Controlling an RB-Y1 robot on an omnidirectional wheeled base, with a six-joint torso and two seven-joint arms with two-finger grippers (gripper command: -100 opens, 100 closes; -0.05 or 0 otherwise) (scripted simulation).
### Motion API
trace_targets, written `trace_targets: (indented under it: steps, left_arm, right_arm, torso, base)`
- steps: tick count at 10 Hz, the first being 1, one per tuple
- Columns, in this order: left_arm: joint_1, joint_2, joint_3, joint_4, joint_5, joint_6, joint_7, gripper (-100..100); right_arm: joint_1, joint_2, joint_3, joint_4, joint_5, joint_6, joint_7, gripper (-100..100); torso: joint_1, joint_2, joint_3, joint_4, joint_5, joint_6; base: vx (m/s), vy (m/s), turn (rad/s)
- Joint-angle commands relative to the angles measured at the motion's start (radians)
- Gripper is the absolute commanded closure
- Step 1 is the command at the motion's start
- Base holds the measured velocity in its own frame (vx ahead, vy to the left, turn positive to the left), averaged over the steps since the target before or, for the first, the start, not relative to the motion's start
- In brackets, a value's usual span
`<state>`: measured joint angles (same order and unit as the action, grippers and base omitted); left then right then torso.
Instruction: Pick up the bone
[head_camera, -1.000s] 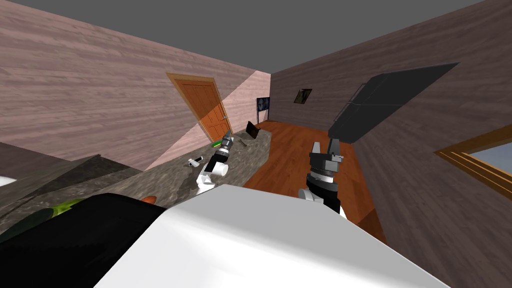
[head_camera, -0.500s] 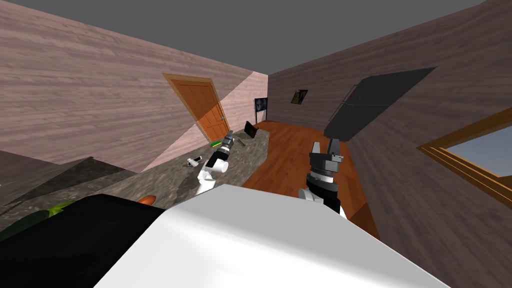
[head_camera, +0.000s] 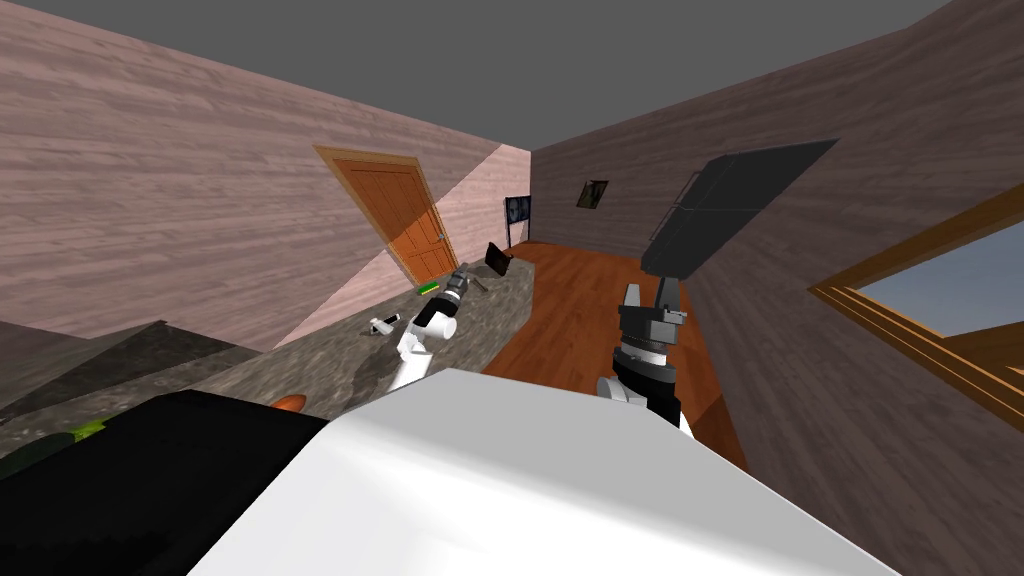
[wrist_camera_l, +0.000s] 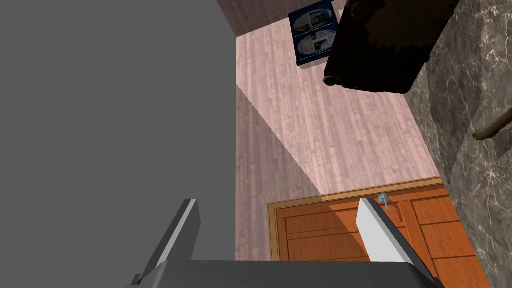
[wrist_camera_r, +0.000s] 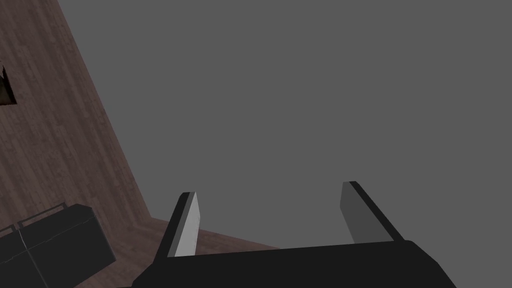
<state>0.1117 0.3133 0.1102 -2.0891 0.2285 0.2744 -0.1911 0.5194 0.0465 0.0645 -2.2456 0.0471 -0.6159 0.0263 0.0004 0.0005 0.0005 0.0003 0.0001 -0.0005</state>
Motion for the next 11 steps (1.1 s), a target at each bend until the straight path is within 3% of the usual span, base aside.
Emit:
trace_targets:
  steps: [1,3,4,6,7,9,10,11]
  left_arm:
    - [-0.031,0.009,0.011,0.021,0.015,0.050,-0.010,-100]
    - [-0.031,0.009,0.011,0.021,0.015,0.102,-0.010,-100]
    - [-0.061,0.017,0.020,0.045,0.029,0.130,-0.021,-100]
    - [-0.061,0.017,0.020,0.045,0.029,0.182,-0.021,-100]
    - [-0.091,0.025,0.030,0.070,0.043,0.210,-0.034,-100]
    - [-0.091,0.025,0.030,0.070,0.043,0.262,-0.034,-100]
    - [-0.119,0.033,0.039,0.097,0.057,0.292,-0.048,-100]
    - [-0.119,0.033,0.039,0.097,0.057,0.319,-0.048,-100]
  right_arm:
    - [0.000,0.000,0.000,0.000,0.000,0.000,0.000,0]
    - [0.000,0.000,0.000,0.000,0.000,0.000,0.000,0]
    - [0.000,0.000,0.000,0.000,0.000,0.000,0.000,0]
    - [0.000,0.000,0.000,0.000,0.000,0.000,0.000,0]
    - [0.000,0.000,0.000,0.000,0.000,0.000,0.000,0]
    - [0.000,0.000,0.000,0.000,0.000,0.000,0.000,0]
    - [0.000,0.000,0.000,0.000,0.000,0.000,0.000,0]
    - [0.000,0.000,0.000,0.000,0.000,0.000,0.000,0]
  torso:
    - [0.000,0.000,0.000,0.000,0.000,0.000]
    - [0.000,0.000,0.000,0.000,0.000,0.000]
    - [0.000,-0.001,0.000,0.000,0.000,0.000]
    - [0.000,-0.001,-0.001,0.000,0.000,0.000]
    - [0.000,-0.001,-0.001,0.000,0.000,0.000]
    - [0.000,-0.002,-0.001,0.000,0.000,0.000]
    - [0.001,-0.002,-0.001,0.000,0.000,0.000]
    - [0.000,-0.002,-0.001,-0.001,0.000,0.000]
  base:
    - [-0.008,-0.017,-0.094]
    - [-0.004,-0.007,-0.030]
    - [0.001,-0.009,-0.075]
    - [0.002,-0.004,-0.032]
    - [0.013,-0.006,-0.096]
    - [0.012,-0.002,-0.019]
    - [0.024,-0.002,-0.065]
    - [0.028,-0.001,-0.078]
